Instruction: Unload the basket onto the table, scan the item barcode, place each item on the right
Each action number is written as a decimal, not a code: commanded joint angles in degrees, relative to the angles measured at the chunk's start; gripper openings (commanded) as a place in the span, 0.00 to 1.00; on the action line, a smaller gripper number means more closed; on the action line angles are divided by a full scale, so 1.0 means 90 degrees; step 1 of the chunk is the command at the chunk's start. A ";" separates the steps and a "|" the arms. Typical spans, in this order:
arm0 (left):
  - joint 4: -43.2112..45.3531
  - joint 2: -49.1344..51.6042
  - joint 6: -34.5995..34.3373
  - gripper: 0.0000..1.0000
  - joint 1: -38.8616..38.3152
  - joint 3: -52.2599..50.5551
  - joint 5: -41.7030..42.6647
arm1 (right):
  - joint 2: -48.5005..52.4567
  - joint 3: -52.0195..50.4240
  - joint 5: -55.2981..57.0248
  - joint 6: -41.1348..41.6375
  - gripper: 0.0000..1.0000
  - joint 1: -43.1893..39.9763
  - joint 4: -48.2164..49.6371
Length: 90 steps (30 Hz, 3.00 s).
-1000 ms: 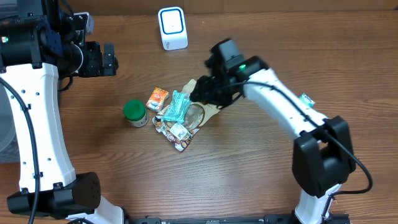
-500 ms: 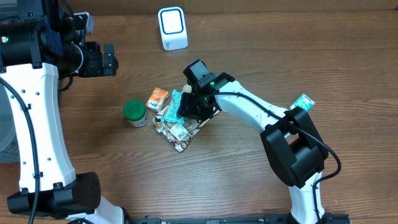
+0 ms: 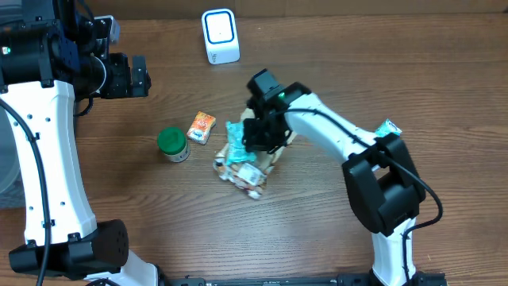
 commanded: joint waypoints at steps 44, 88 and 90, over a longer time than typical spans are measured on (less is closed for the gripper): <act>0.0015 -0.0002 0.0121 0.99 0.0002 0.0029 -0.0017 | -0.1003 0.0170 -0.0559 -0.2688 0.84 -0.2569 -0.2261; 0.0015 -0.0002 0.0121 0.99 0.0002 0.0027 -0.0017 | -0.0901 -0.3701 -0.1681 0.0597 0.04 -0.2142 0.2827; 0.0015 -0.0002 0.0119 1.00 0.0002 0.0029 -0.0017 | -0.1005 -0.3650 -0.1919 0.0364 0.04 -0.2147 0.2820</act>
